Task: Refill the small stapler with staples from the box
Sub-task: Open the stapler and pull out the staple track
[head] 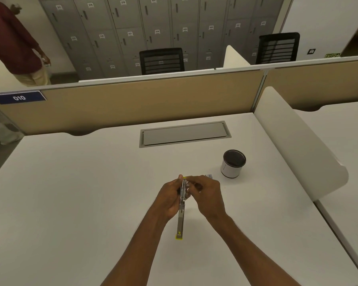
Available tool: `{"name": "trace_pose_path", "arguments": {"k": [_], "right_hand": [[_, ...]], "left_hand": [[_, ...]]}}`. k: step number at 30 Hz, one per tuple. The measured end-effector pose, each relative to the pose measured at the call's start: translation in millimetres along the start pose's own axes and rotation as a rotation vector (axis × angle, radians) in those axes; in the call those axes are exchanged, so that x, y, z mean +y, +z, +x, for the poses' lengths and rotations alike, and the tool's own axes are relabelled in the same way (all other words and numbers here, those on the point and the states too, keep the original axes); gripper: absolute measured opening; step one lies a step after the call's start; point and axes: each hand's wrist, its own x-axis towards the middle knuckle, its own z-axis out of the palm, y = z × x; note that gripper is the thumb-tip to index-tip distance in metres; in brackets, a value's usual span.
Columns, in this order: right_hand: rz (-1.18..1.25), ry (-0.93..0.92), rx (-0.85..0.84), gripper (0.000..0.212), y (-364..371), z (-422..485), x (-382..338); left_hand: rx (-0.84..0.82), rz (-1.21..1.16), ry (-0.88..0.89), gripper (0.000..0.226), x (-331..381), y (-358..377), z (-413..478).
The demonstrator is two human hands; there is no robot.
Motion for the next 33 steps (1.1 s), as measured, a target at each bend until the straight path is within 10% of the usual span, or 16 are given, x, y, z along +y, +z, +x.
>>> {"name": "trace_pose_path", "arguments": {"k": [15,26,33], "right_hand": [[0.926,0.549,-0.124,0.018,-20,4,6],[0.889,0.588,0.083,0.018,-57,43,27],[0.355,0.455,0.295,0.013,-108,97,59]], "left_hand": [[0.000,-0.182,-0.097,0.039,-3,-1,16],[-0.018,-0.185,-0.126,0.039,-5,4,38],[-0.035,-0.193,-0.162,0.042,-12,5,59]]}}
